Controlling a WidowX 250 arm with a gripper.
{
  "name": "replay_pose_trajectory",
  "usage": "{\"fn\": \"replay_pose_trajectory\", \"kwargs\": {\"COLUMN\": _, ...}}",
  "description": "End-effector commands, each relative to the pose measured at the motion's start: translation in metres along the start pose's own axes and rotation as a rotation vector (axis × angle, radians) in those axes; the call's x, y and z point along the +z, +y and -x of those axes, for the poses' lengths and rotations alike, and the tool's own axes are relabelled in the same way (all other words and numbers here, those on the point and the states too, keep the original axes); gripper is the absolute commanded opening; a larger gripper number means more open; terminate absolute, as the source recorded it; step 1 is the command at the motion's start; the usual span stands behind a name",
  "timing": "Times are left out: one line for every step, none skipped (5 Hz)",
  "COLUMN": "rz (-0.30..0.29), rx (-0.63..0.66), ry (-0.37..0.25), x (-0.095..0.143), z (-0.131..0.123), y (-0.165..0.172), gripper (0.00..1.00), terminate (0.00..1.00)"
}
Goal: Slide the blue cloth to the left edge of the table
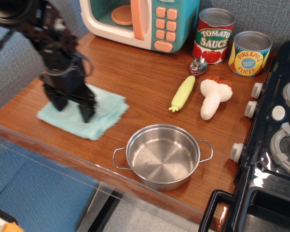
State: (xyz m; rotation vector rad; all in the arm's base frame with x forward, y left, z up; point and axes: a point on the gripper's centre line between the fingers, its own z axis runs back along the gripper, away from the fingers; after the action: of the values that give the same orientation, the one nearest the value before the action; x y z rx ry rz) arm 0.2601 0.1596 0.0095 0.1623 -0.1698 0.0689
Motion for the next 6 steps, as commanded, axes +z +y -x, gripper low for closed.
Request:
{"fn": "replay_pose_trajectory", "kwargs": {"rz": 0.027, "rx": 0.019, "ry": 0.060, "x": -0.010, "z": 0.018, "y": 0.045, "gripper": 1.00, "terminate": 0.00}}
{"fn": "replay_pose_trajectory", "kwargs": {"rz": 0.043, "rx": 0.041, "ry": 0.079, "x": -0.015, "z": 0.018, "y": 0.052, "gripper": 1.00, "terminate": 0.00}}
{"fn": "replay_pose_trajectory", "kwargs": {"rz": 0.061, "rx": 0.049, "ry": 0.083, "x": -0.015, "z": 0.018, "y": 0.050, "gripper": 1.00, "terminate": 0.00}}
{"fn": "replay_pose_trajectory", "kwargs": {"rz": 0.160, "rx": 0.079, "ry": 0.070, "x": 0.003, "z": 0.014, "y": 0.043, "gripper": 1.00, "terminate": 0.00}}
{"fn": "replay_pose_trajectory", "kwargs": {"rz": 0.207, "rx": 0.098, "ry": 0.056, "x": 0.027, "z": 0.005, "y": 0.033, "gripper": 1.00, "terminate": 0.00}}
{"fn": "replay_pose_trajectory", "kwargs": {"rz": 0.148, "rx": 0.098, "ry": 0.107, "x": 0.044, "z": 0.001, "y": 0.027, "gripper": 1.00, "terminate": 0.00}}
